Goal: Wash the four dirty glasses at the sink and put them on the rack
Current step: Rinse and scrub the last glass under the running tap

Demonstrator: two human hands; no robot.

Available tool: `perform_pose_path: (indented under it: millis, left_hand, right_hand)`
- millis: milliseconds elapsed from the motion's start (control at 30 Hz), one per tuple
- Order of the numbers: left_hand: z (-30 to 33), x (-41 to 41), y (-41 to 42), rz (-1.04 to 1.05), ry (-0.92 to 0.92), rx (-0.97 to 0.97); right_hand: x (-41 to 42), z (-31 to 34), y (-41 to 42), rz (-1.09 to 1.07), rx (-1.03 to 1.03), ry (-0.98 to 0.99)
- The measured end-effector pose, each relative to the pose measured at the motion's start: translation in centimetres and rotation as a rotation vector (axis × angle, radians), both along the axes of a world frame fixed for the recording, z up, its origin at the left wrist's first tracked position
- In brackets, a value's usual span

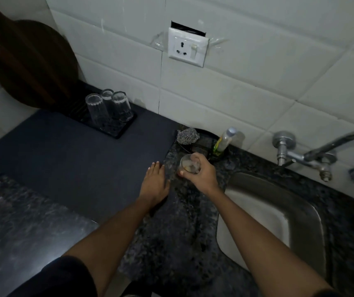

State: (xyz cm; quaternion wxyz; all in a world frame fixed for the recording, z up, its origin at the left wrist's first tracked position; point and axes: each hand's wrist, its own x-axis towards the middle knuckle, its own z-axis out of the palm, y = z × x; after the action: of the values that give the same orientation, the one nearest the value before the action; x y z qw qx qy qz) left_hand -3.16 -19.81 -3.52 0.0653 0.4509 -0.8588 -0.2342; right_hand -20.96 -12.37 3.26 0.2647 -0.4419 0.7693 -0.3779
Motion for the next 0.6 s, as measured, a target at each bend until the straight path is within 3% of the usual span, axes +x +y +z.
perform_pose_path:
  millis: [167,367,467,600]
  left_hand:
    - [2.5,-3.7,2.9,-0.058,0.134,-0.024]
    - [7.5,-14.1,9.1,-0.211,0.283,-0.019]
    - [9.1,-19.7,12.4,-0.336,0.299,-0.011]
    - [11.7,-26.0,15.2,-0.304,0.365,0.072]
  right_hand:
    - [-3.3,1.9,6.1,-0.16,-0.111,-0.016]
    - [-10.2,5.8,15.3,-0.394,-0.219,-0.054]
    - [-13.4,7.5,19.1,-0.47,-0.265,-0.016]
    - [-17.1,8.9,22.8,-0.518,-0.302,0.065]
